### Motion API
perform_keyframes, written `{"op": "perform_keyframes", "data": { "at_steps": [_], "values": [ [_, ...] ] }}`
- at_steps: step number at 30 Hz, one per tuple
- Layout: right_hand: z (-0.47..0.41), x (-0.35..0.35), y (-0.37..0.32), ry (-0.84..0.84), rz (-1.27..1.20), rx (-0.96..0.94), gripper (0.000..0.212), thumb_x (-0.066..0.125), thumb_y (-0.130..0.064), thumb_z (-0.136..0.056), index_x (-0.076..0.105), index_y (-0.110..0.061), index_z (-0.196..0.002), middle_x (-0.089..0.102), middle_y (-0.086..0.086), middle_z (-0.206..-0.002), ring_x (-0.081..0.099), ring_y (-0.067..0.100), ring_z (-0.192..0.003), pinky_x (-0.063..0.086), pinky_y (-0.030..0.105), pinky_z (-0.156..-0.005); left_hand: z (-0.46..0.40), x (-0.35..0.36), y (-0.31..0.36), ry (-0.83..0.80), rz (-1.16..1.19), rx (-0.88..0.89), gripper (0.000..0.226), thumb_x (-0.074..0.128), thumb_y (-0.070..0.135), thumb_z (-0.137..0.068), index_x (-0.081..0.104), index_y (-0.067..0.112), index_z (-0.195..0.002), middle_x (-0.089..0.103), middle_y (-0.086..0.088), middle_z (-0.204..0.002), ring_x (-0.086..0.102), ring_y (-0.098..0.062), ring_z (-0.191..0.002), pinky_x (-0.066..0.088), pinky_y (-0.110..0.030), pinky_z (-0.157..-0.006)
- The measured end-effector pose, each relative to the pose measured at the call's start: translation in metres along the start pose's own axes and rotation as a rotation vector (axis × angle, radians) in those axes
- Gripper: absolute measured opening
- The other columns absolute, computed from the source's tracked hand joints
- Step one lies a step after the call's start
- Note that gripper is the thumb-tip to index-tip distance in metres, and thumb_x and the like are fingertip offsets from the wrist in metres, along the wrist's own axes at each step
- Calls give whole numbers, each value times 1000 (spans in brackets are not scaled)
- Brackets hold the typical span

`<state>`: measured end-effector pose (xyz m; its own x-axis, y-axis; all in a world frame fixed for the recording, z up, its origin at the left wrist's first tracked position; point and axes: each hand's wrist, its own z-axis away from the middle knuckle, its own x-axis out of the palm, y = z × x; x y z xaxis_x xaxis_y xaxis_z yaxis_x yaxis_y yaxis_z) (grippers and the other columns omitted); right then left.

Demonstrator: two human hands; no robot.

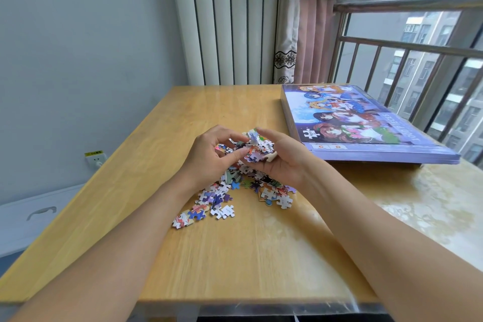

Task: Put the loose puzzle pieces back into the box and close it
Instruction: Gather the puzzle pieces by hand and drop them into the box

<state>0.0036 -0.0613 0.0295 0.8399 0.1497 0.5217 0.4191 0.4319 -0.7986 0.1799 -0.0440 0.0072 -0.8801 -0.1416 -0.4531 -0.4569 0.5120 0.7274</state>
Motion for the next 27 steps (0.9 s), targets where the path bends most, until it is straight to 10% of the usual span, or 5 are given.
{"op": "perform_keyframes", "data": {
  "at_steps": [14,22,27],
  "values": [
    [49,-1,-13,7,-36,10,17,59,2,-96,59,10,-111,62,27,-120,67,35,-99,64,39,-68,6,0,9,162,22,-117,15,67,15,-93,73,28,-98,69,9,-100,63,-7,-91,54,-29,-76],
    [116,-46,-56,111,-13,-76,12,58,3,-96,59,6,-107,69,24,-102,70,34,-94,63,43,-74,-39,50,61,-402,-556,177,77,83,37,-77,47,27,-144,48,8,-139,47,-11,-124,40,-28,-105],
    [140,-77,-51,135,13,-66,18,59,4,-94,59,7,-111,72,25,-99,70,36,-93,60,46,-81,-69,111,66,-419,-583,183,60,64,-2,-78,64,30,-129,63,2,-132,56,-22,-122,51,-38,-94]
  ]
}}
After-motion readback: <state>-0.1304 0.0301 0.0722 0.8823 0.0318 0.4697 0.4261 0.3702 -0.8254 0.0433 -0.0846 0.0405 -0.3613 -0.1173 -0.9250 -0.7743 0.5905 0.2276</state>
